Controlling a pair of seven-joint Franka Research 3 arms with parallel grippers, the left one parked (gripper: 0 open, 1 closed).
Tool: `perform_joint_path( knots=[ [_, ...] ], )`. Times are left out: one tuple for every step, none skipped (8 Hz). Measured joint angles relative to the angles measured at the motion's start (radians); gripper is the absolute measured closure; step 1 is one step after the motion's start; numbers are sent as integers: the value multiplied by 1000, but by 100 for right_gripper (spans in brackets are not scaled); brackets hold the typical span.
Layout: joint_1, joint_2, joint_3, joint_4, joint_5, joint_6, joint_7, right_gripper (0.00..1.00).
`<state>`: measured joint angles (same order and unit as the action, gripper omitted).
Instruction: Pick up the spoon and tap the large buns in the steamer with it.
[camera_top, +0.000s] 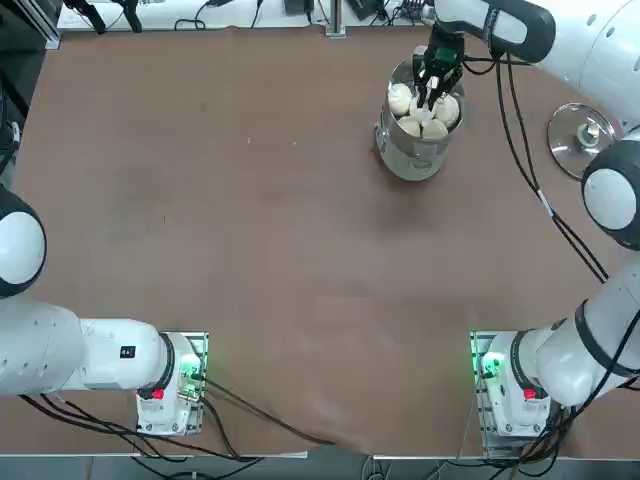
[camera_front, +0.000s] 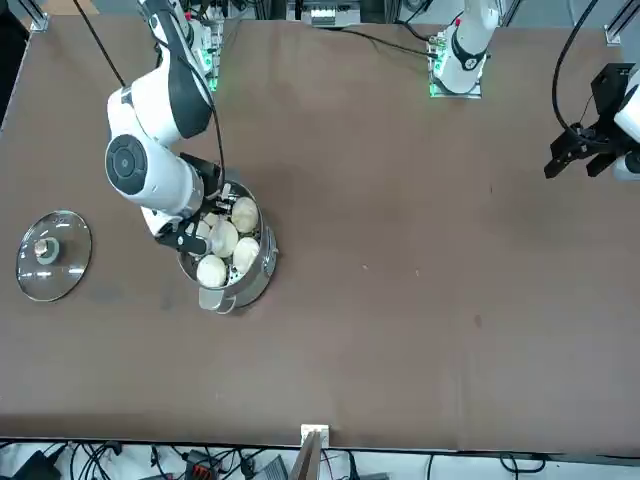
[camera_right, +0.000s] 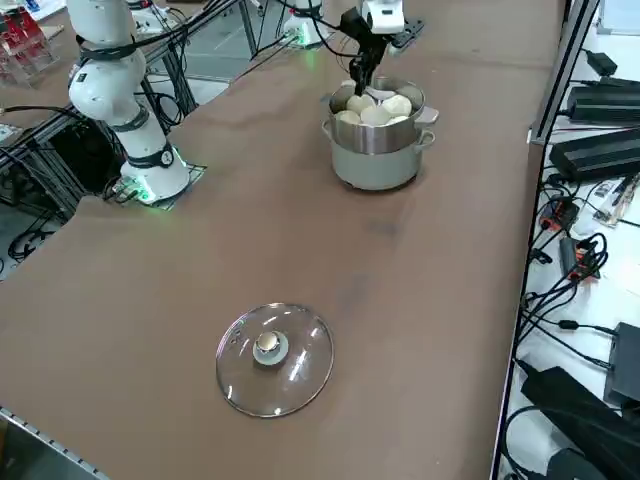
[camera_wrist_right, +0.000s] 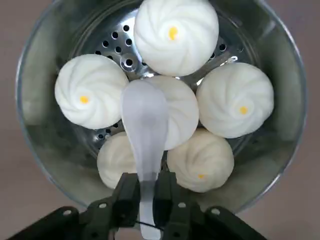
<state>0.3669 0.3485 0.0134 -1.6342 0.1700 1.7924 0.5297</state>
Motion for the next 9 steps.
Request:
perform_joint_path(
  knots=[
    [0,14,0,0,0,0,0,82],
    [0,28,0,0,0,1,0,82],
    [0,39,0,0,1,2,0,82],
    [1,44,0,0,1,3,0,82],
    [1,47,0,1,2,3,1,82],
    [1,47,0,2,2,3,1,82],
    [0,46,-2,9,3,1,1,82],
    [-1,41,-5,17,2,-3,1,82],
    [-2,31,-10,24,2,-17,1,82]
  ],
)
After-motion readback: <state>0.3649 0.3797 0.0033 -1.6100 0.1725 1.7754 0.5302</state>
